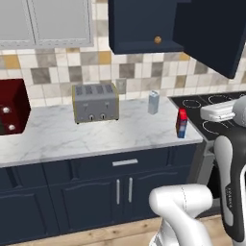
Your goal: Pick the boxed food and boxed food from the counter and place them in the cabinets closest to them.
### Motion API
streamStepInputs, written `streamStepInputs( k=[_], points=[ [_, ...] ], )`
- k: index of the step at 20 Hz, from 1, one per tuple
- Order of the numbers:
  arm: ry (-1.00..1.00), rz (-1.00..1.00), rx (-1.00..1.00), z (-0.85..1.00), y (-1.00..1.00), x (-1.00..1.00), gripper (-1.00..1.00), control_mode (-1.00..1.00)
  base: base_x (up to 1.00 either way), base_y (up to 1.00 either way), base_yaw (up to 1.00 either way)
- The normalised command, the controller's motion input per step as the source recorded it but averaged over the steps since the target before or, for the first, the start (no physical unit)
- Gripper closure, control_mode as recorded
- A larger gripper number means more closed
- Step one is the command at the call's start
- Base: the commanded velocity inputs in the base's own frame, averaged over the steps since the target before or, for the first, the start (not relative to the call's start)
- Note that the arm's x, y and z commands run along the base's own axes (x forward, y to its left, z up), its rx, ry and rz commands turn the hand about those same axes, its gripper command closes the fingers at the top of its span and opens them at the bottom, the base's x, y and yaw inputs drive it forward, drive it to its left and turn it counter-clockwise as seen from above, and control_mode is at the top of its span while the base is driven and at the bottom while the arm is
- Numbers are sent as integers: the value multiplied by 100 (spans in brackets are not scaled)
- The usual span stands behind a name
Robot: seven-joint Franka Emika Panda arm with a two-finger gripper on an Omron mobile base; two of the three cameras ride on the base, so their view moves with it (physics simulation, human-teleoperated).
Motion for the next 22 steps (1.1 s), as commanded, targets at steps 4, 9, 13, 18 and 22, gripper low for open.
streamStepInputs(
  k=[4,9,13,18,22],
  points=[
    [0,0,0,0,0,0,-100,100,49,5,0],
    [0,0,0,0,0,0,-100,100,47,5,0],
    [0,0,0,0,0,0,-100,100,44,7,0],
    [0,0,0,0,0,0,-100,100,27,3,0],
    [0,0,0,0,0,0,-100,100,3,0,0]
  ],
)
